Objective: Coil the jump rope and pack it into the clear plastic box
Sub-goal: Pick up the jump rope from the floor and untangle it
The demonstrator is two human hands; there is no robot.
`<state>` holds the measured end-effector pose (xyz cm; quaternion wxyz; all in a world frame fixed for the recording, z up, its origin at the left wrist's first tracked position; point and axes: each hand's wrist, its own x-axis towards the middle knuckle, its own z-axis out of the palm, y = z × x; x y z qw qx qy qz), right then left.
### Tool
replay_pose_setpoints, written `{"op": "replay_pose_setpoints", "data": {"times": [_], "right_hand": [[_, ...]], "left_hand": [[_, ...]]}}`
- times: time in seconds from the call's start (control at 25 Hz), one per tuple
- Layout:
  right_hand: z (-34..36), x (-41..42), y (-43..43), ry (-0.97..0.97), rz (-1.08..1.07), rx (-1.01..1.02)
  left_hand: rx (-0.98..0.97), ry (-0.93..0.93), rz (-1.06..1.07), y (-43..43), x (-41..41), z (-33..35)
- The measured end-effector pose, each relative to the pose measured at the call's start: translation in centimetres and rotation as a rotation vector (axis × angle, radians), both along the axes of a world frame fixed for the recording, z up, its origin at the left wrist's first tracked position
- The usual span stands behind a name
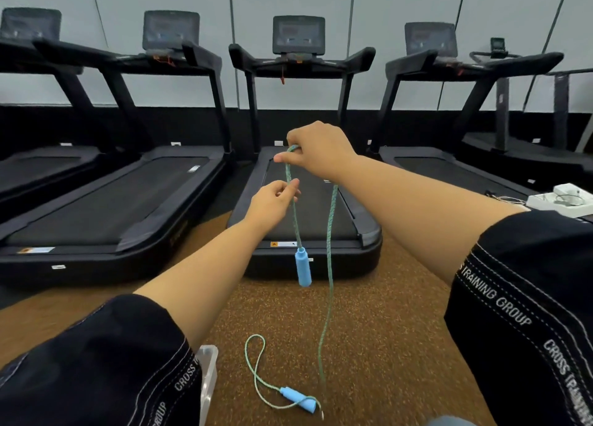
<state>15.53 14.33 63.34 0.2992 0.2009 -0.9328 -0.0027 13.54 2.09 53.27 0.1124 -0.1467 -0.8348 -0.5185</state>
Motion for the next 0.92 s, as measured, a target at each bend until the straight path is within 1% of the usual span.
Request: {"op": "replay_pose_setpoints", "data": {"times": [0.16, 0.32, 0.56, 0.6, 0.64, 0.72, 0.76, 0.8, 0.84, 0.92], "right_hand": [[-0.6, -0.5, 0.9, 0.004, -0.008, 0.012], [-0.5, -0.6, 2.7, 0.004, -0.051, 0.055], [-0.1, -0.5, 7.2, 0.007, -0.122, -0.027], [-0.2, -0.5, 7.8, 0.007, -0.106, -0.059], [-0.2, -0.3, 8.2, 0.011, -0.082, -0.092], [-0.1, 0.0, 8.9, 0.027, -0.036, -0.18], [0.0, 0.2, 9.2, 0.033, -0.026, -0.237], [0.1, 0.3, 9.7, 0.037, -0.032, -0.29], [0.2, 0.5, 10.2, 0.038, -0.048, -0.337], [0.1, 0.7, 11.4, 0.027, -0.095, -0.445]], "left_hand": [[0.115, -0.045, -0.017, 0.4, -0.5, -0.2], [0.281, -0.114, 0.057, -0.8, -1.2, -0.1], [0.35, -0.192, 0.213, -6.1, -2.1, -2.3], [0.342, -0.197, 0.237, -6.7, -1.8, -2.6], [0.286, -0.203, 0.278, -7.3, -1.2, -2.9], [0.064, -0.223, 0.39, -8.1, -0.1, -3.6], [-0.002, -0.246, 0.41, -8.4, 0.4, -4.1], [0.005, -0.289, 0.374, -8.5, 0.8, -4.6], [0.09, -0.34, 0.288, -8.6, 1.1, -5.0], [0.408, -0.443, 0.089, -8.6, 1.6, -5.5]]}}
